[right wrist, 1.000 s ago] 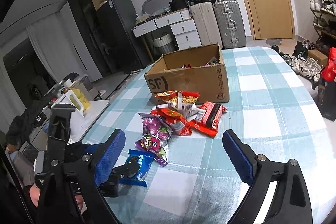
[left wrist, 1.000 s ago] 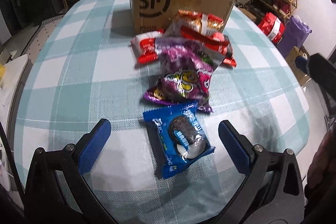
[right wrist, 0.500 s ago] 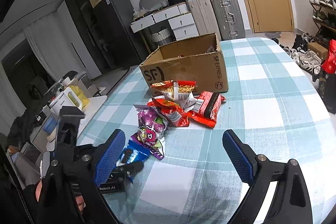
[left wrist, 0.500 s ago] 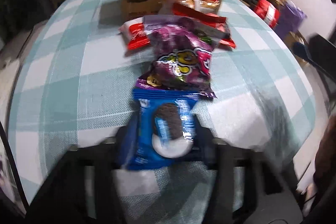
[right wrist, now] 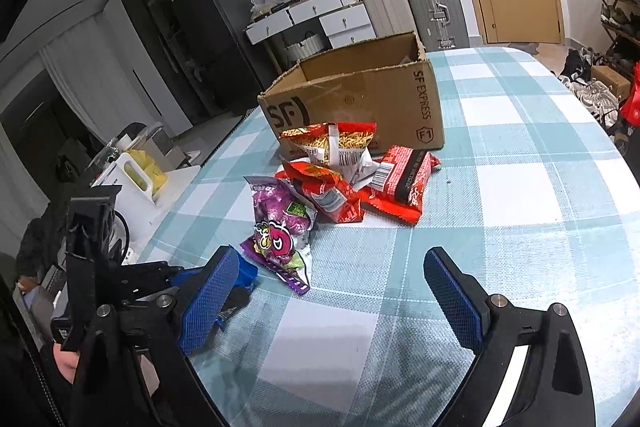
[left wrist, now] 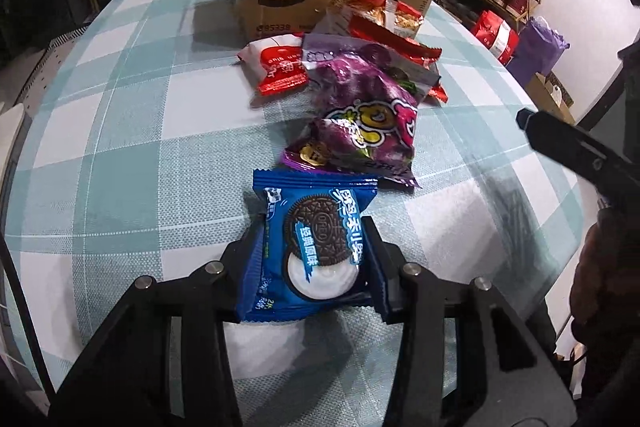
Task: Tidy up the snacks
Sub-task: 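Lower the left gripper onto the blue Oreo pack and grasp it, then hold the Oreo pack in the left gripper while the right gripper grasps the purple bag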
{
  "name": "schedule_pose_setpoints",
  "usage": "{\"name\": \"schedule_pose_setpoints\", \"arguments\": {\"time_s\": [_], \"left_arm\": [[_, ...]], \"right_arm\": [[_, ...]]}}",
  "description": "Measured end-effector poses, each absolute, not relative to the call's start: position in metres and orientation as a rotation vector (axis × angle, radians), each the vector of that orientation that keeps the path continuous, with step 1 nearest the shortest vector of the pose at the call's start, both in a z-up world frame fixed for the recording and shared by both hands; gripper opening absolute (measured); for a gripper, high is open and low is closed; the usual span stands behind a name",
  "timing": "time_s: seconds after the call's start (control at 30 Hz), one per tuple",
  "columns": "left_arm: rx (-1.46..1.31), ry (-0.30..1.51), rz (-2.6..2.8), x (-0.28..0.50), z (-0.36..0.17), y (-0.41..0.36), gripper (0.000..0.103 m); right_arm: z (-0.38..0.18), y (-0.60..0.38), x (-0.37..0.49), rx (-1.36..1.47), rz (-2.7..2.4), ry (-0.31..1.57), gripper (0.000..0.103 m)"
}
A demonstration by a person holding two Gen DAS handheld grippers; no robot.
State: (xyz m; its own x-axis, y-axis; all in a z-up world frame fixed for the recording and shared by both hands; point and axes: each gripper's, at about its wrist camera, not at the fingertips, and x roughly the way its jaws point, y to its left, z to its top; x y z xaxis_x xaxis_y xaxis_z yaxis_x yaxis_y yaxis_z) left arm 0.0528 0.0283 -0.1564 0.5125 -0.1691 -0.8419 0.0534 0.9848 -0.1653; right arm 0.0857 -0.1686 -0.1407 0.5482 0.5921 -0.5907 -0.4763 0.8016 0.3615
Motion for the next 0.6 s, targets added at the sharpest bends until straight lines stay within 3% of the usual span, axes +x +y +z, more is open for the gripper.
{"name": "schedule_pose_setpoints", "arguments": {"time_s": [0.6], "left_arm": [[-0.266, 1.011, -0.142, 0.054, -0.156, 0.070, 0.042]], "right_arm": [[-0.166, -0.126, 0.112, 0.121, 0.671, 0.845, 0.095]]}}
